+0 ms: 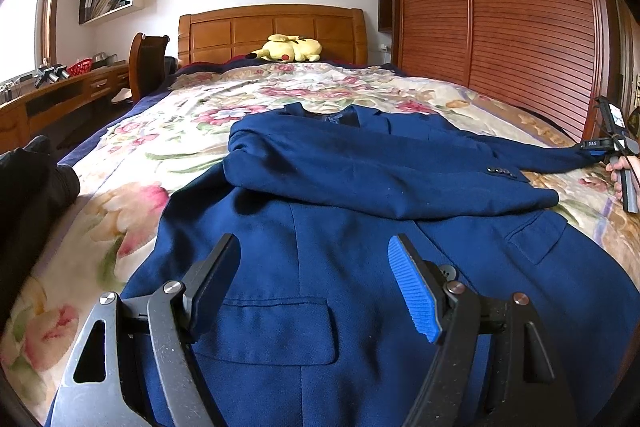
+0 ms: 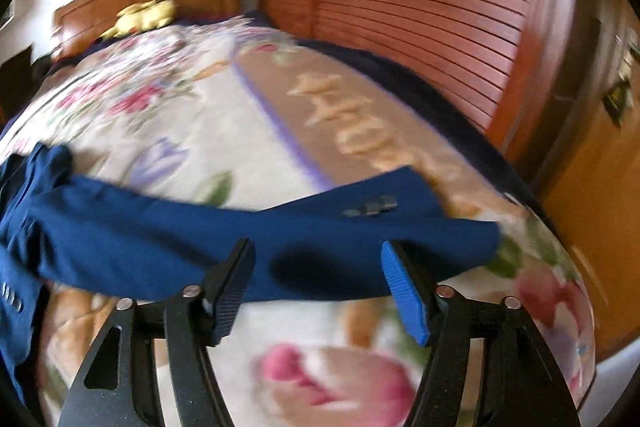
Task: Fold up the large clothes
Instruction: 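Lift the cuff with the right gripper and carry it across the blazer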
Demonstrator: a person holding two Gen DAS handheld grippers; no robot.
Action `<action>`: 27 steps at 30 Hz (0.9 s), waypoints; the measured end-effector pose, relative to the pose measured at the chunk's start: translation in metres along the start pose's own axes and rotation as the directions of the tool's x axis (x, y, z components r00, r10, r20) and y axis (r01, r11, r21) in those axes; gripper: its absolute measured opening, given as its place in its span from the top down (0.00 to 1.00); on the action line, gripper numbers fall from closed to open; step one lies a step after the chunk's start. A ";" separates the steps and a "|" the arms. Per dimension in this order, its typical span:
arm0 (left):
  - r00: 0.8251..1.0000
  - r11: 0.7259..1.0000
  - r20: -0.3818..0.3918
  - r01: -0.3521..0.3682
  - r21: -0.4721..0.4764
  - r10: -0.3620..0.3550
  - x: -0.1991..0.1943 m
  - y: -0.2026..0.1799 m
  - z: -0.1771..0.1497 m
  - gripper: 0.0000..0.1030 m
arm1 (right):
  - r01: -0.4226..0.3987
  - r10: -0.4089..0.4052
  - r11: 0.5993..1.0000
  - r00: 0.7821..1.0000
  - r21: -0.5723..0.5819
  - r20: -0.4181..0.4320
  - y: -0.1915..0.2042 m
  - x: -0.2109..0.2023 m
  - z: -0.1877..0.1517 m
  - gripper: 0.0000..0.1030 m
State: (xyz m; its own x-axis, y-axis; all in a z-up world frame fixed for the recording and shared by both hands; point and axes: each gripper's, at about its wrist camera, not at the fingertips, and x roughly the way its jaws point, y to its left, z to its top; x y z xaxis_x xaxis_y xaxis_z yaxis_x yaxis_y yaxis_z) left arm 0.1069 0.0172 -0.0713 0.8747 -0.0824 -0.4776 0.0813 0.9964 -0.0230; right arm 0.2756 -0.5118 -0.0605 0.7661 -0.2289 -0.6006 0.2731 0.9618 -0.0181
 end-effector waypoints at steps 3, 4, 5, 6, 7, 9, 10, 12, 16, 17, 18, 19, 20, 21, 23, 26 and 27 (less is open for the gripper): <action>1.000 1.000 -0.002 -0.001 0.001 0.001 0.001 -0.001 0.000 0.25 | -0.015 0.016 0.998 1.000 0.065 -0.013 -0.019 0.007 0.004 0.25; 1.000 1.000 -0.001 -0.001 0.001 0.001 0.001 -0.001 0.000 0.25 | -0.015 0.017 0.996 1.000 0.088 -0.017 -0.026 0.009 0.005 0.25; 1.000 1.000 -0.001 -0.002 0.002 0.002 0.000 -0.001 0.000 0.25 | -0.004 0.006 0.995 1.000 0.101 -0.020 -0.029 0.013 0.007 0.25; 1.000 1.000 0.000 -0.001 0.001 0.001 0.000 -0.001 0.000 0.25 | 0.015 -0.013 0.994 1.000 0.112 -0.022 -0.031 0.012 0.007 0.25; 1.000 1.000 -0.001 -0.001 0.001 0.001 0.001 0.000 0.000 0.25 | 0.028 -0.026 0.992 0.999 0.120 -0.023 -0.029 0.013 0.009 0.25; 1.000 1.000 -0.001 -0.001 0.001 0.001 0.001 -0.001 0.000 0.25 | 0.053 -0.051 0.989 0.998 0.135 -0.023 -0.035 0.011 0.011 0.25; 1.000 1.000 -0.001 -0.001 0.001 0.001 0.001 -0.001 0.000 0.25 | 0.074 -0.071 0.988 0.997 0.138 -0.022 -0.037 0.010 0.011 0.25; 1.000 1.000 -0.001 -0.001 0.003 0.001 0.000 -0.001 0.000 0.25 | 0.113 -0.110 0.983 0.994 0.148 -0.025 -0.039 0.011 0.011 0.25; 1.000 1.000 -0.002 -0.002 0.004 0.002 0.000 -0.001 0.000 0.25 | 0.173 -0.161 0.968 0.984 0.184 -0.080 -0.041 0.023 0.008 0.25; 1.000 1.000 -0.002 -0.003 0.004 0.003 0.000 -0.001 0.000 0.25 | 0.172 -0.155 0.966 0.983 0.191 -0.098 -0.043 0.026 0.006 0.25; 1.000 1.000 -0.001 -0.003 0.004 0.003 0.000 -0.001 0.000 0.25 | 0.157 -0.136 0.967 0.984 0.198 -0.116 -0.044 0.029 0.004 0.25; 1.000 1.000 -0.001 -0.003 0.004 0.003 0.000 -0.001 0.000 0.25 | 0.128 -0.103 0.971 0.987 0.203 -0.125 -0.044 0.030 0.002 0.25; 1.000 1.000 -0.002 -0.004 0.005 0.004 0.000 -0.001 0.000 0.25 | 0.116 -0.093 0.973 0.988 0.200 -0.120 -0.044 0.029 0.002 0.25; 1.000 1.000 -0.003 -0.005 0.006 0.005 0.000 -0.001 0.000 0.25 | 0.106 -0.086 0.975 0.991 0.196 -0.105 -0.043 0.027 0.002 0.25; 1.000 1.000 -0.005 -0.005 0.006 0.005 0.001 -0.001 0.000 0.25 | 0.077 -0.059 0.979 0.993 0.188 -0.101 -0.043 0.025 0.002 0.25; 1.000 1.000 -0.005 -0.007 0.007 0.007 0.001 -0.001 0.001 0.25 | 0.064 -0.048 0.985 0.994 0.157 -0.100 -0.040 0.027 0.002 0.38; 1.000 1.000 -0.005 -0.009 0.008 0.009 0.001 -0.001 0.001 0.25 | 0.064 -0.050 0.987 0.994 0.146 -0.102 -0.038 0.029 0.002 0.42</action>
State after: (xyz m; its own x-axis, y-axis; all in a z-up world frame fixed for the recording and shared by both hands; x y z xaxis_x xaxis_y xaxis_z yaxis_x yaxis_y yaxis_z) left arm 0.1083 0.0162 -0.0714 0.8732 -0.0738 -0.4818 0.0775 0.9969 -0.0123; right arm 0.2885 -0.5557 -0.0755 0.6882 -0.2599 -0.6773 0.4038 0.9129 0.0600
